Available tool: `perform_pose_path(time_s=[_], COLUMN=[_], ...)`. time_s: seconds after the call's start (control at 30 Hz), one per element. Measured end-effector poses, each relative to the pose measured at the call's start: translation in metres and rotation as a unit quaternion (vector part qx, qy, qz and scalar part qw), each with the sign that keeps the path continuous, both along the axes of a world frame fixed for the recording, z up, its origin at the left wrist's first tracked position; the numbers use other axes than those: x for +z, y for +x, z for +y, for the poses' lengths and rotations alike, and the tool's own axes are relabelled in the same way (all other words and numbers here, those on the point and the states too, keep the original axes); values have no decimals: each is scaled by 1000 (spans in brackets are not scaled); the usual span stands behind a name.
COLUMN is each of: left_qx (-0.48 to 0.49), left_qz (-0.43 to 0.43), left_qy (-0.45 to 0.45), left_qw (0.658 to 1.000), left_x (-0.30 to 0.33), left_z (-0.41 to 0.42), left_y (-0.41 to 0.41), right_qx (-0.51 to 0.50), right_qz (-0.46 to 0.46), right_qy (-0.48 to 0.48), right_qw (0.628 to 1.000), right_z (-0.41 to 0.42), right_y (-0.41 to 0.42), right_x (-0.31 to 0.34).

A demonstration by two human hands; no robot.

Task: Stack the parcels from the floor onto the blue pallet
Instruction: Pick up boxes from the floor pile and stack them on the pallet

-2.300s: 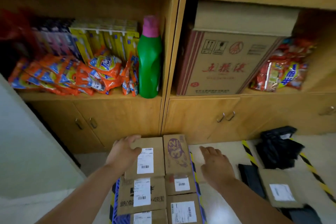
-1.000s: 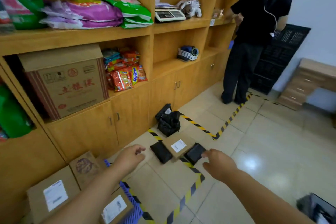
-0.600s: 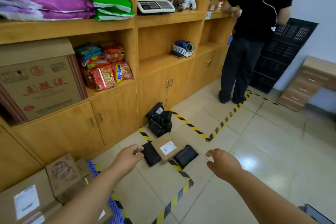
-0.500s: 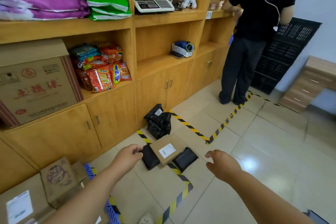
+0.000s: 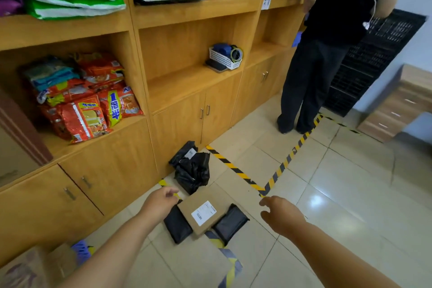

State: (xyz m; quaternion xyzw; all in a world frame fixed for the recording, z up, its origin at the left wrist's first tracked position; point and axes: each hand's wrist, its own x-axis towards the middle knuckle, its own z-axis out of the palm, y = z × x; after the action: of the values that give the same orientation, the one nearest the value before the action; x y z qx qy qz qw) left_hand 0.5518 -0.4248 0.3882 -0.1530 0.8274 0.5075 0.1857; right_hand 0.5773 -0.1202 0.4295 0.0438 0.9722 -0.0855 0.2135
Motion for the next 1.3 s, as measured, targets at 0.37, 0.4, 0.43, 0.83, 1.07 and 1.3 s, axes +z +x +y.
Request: perform_pose_path(time_s=[0.37,0.4,0.43,0.83,1.07,1.3], left_qx=[17,25,35,87,61,31], left_qz=[-54,-59,-64,-139,-186,-231], left_qy=[-25,-26,-28,-33,-41,-71], left_qw=[998,998,997,986,980,970], left_x=[-44,-48,-52,-159,-303,-478], left_z=[36,40,45,76,70,56], left_y=[-114,-123,-132,-246,-289,-306], right_qx=[27,32,37,37,-61,-131], right_qz=[-100,-109,-116,-204,-276,-312], right_qy=[-35,-40,-46,-83,-126,-149], right_qw=[994,993,991,975,951,929], right_z=[17,19,22,31,2,-32], right_y=[-137,-151,-166,-300,-318,-312], right_x=[-59,-64,-68,-188,-338,-516])
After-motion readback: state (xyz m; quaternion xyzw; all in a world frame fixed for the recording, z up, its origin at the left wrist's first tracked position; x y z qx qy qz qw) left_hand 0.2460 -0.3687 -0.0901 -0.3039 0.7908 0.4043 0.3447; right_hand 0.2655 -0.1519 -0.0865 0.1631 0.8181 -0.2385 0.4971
